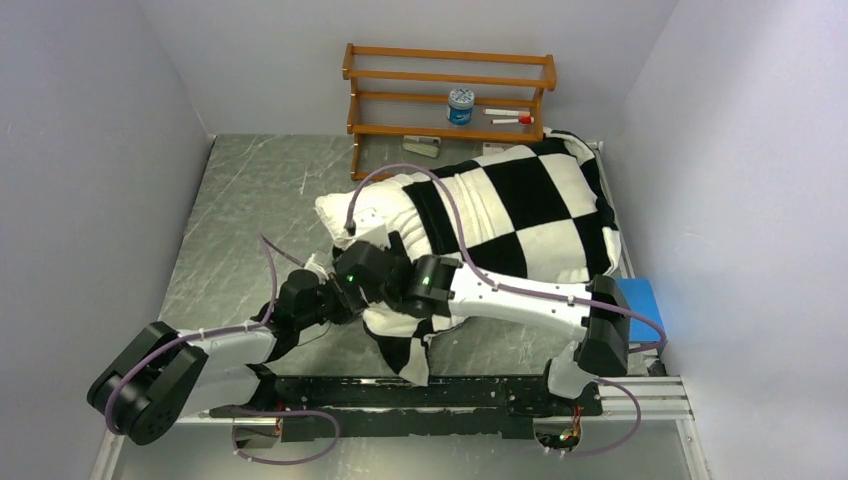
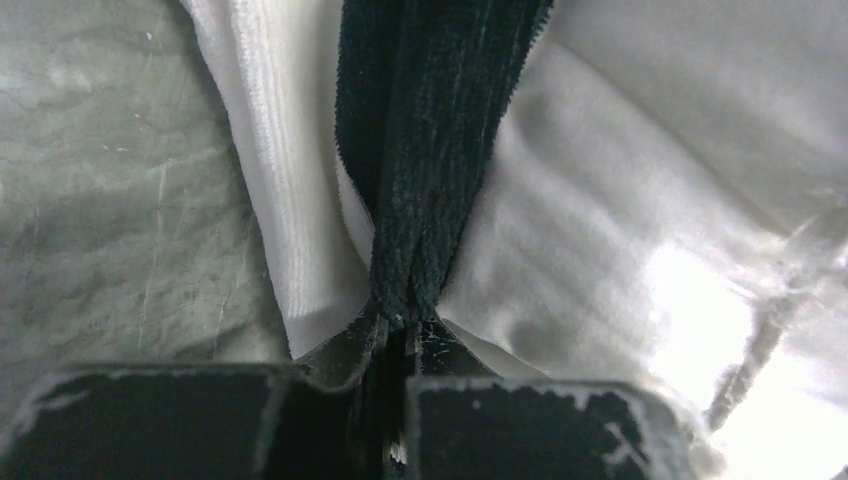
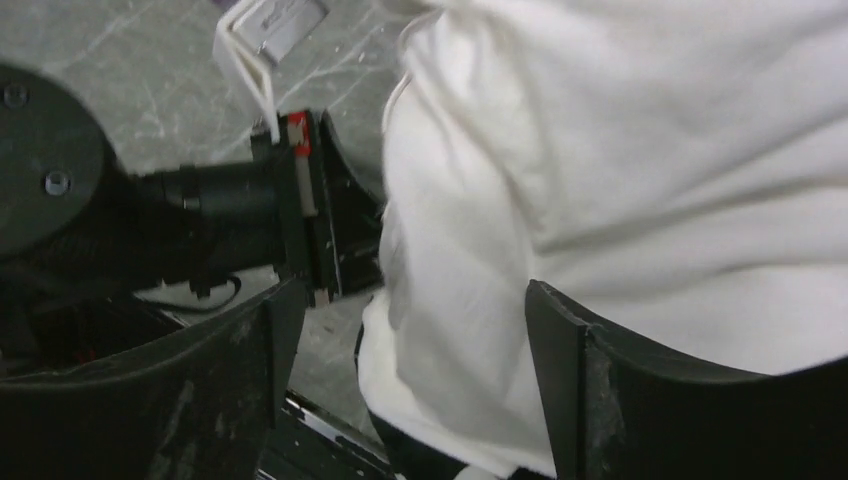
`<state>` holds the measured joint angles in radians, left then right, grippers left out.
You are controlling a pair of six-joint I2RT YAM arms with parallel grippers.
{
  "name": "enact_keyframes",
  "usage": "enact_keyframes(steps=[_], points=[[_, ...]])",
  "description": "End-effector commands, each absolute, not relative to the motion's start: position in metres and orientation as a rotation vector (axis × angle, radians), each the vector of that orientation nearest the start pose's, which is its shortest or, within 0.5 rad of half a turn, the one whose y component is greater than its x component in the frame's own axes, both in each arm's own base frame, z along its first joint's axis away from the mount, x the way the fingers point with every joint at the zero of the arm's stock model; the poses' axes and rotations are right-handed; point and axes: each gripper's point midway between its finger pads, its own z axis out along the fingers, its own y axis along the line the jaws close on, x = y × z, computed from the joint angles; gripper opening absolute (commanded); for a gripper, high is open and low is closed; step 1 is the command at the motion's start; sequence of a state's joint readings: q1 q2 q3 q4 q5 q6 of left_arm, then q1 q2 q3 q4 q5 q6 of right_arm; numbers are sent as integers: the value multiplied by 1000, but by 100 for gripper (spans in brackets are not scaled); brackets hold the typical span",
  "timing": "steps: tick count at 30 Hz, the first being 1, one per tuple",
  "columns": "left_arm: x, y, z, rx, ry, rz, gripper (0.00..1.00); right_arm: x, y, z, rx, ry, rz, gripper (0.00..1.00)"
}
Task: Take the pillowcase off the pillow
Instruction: Remove the pillow from the pillowcase.
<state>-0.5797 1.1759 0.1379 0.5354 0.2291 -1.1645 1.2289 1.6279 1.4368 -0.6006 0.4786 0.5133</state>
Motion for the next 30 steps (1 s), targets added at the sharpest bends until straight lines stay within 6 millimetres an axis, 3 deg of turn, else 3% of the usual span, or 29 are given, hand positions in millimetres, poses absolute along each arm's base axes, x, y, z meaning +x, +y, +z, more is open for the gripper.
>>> enact_keyframes(steps=[1, 5, 14, 21, 23, 26, 28, 29, 30], points=[[176, -215, 20, -547, 2391, -1175, 5, 189, 359, 189, -561, 2182, 148, 86], [177, -215, 26, -548, 2368, -1182, 5, 177, 357, 166, -574, 2190, 81, 98], [171, -211, 21, -593, 2357, -1209, 5, 210, 368, 104, -590, 2116, -136, 100], [170, -210, 17, -625, 2348, -1217, 5, 258, 316, 61, -422, 2147, -409, 99], [170, -209, 16, -627, 2348, -1212, 5, 264, 307, 45, -410, 2173, -416, 87], [170, -209, 15, -621, 2356, -1207, 5, 262, 307, 37, -445, 2192, -410, 44], [169, -209, 13, -620, 2363, -1204, 5, 266, 314, 53, -433, 2182, -389, 9], [169, -209, 12, -618, 2368, -1201, 5, 268, 322, 66, -438, 2175, -353, 0], [168, -208, 10, -616, 2374, -1196, 5, 271, 331, 85, -428, 2161, -305, 0]])
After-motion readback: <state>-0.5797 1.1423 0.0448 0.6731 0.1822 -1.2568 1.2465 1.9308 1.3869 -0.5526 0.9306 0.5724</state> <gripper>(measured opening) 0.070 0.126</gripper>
